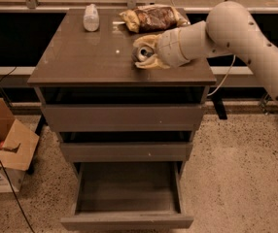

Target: Pick redbull can from bottom drawer and place on counter

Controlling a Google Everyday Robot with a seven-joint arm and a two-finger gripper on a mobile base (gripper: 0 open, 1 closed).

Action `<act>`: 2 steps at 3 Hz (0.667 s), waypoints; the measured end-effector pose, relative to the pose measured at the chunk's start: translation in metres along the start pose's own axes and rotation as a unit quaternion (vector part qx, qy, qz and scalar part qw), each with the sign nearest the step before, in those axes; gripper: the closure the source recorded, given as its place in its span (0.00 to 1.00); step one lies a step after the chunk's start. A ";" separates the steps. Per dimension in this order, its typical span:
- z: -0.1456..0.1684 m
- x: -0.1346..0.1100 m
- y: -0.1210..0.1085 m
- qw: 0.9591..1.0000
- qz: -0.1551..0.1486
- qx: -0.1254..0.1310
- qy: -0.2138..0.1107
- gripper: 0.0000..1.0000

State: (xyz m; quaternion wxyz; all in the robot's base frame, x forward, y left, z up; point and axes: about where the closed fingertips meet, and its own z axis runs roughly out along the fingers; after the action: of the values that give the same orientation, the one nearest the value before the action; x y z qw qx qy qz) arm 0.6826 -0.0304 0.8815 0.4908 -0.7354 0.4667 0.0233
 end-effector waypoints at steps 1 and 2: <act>0.013 0.010 -0.012 1.000 0.013 -0.003 0.006 0.32; 0.027 0.016 -0.025 1.000 0.026 -0.007 0.006 0.09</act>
Offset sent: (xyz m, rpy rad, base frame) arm 0.0618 0.0135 -0.0011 0.0142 0.0680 -0.0510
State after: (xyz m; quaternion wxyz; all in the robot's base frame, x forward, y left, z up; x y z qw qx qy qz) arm 0.7211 -0.0192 0.8772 0.4822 -0.7265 0.4883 0.0343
